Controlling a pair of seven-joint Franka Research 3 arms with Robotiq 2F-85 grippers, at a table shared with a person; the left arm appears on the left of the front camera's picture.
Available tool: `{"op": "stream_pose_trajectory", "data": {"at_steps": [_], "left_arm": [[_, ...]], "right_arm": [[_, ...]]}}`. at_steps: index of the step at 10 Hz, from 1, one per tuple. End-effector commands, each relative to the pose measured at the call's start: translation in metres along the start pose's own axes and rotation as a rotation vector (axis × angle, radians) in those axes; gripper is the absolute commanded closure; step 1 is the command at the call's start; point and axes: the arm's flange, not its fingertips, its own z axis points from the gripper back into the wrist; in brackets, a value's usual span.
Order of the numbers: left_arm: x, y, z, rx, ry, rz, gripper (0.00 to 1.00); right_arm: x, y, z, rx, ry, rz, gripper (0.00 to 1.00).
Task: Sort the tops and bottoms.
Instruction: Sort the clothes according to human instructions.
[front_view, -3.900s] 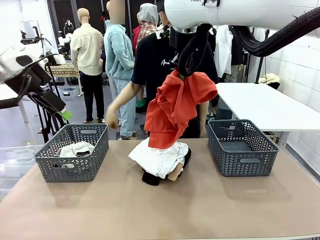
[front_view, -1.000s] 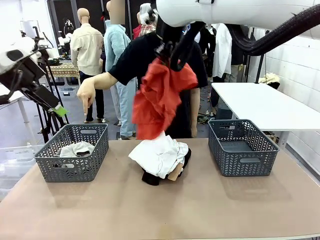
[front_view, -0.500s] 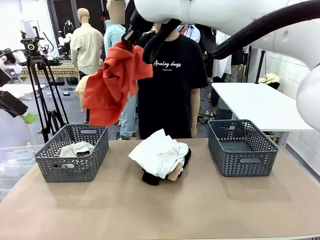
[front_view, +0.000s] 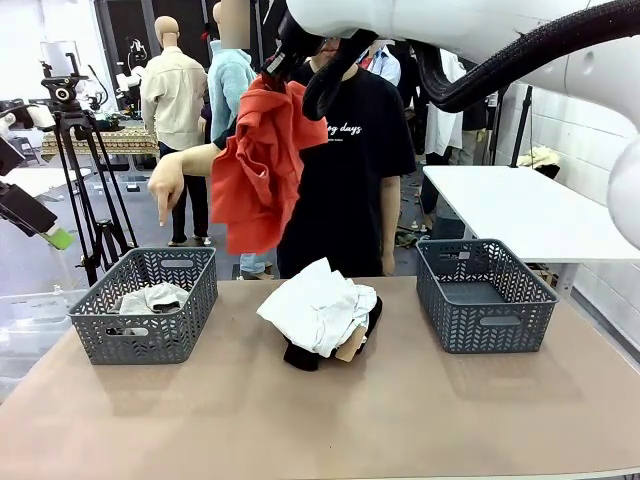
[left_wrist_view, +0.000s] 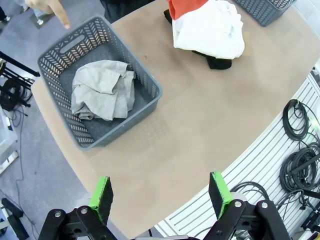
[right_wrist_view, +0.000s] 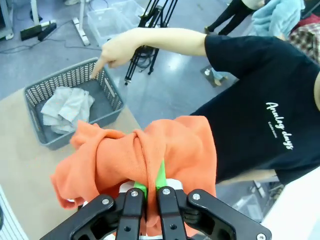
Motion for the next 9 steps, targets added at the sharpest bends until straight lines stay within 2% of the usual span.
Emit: {"op": "stream_pose_trajectory", "data": {"at_steps": [1, 3, 6, 9], "left_arm": [[0.003, 0.002, 0.000, 0.003, -0.009, 0.013, 0.00], [0.003, 0.002, 0.000, 0.003, -0.009, 0.013, 0.00], [0.003, 0.002, 0.000, 0.003, -0.009, 0.013, 0.00], [0.003, 0.002, 0.000, 0.003, -0.009, 0.013, 0.00]], "right_arm": [[0.018, 0.001, -0.023, 0.069, -0.053, 0.053, 1.00], [0.061, 0.001, -0.075, 0.156, -0.135, 0.135, 1.00], [0.132, 0.021, -0.164, 0.244, -0.166, 0.259, 1.00], [0.170, 0.039, -0.237, 0.388, -0.262, 0.356, 1.00]]}}
